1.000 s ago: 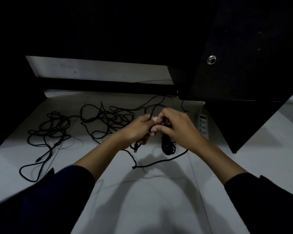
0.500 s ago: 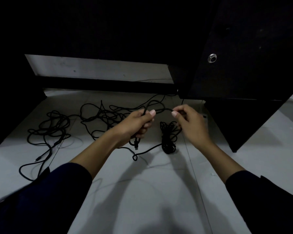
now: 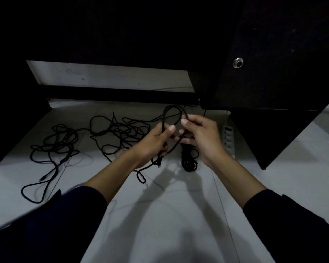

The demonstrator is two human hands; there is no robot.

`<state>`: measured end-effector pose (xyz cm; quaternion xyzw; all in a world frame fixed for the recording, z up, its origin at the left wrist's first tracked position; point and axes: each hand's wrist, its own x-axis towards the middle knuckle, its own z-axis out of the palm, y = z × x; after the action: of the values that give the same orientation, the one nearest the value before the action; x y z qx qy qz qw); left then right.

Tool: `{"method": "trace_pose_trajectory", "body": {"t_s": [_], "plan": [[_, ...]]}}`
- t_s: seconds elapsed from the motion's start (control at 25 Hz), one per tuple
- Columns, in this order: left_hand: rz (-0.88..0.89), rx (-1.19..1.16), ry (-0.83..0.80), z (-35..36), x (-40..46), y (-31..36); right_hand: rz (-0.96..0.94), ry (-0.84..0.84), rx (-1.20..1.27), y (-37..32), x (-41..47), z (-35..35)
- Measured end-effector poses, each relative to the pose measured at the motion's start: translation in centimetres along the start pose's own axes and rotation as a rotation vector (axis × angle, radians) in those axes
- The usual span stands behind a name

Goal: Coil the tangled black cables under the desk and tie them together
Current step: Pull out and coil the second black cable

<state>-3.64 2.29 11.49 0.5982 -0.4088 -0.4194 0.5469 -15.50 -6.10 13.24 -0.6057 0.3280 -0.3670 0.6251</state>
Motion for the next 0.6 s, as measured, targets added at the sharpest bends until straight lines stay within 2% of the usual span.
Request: {"method": "trace_pose_trajectory", "body": {"t_s": [0.16,0.4,0.6], "plan": [[0.010,0.034,-0.037,0.21,0.00,0.20,-0.053,0.093,-0.088,-0.05,0.42,-0.07],[0.022,0.146,-0.151,-0.14,0.07,0.48,-0.085,0.115,-0.085,0.12,0.27,0.14],[0.119,0.290,-0.106,-0.61,0.04,0.72,-0.109,0.094,-0.046,0.85,-0.04,0.19]]}}
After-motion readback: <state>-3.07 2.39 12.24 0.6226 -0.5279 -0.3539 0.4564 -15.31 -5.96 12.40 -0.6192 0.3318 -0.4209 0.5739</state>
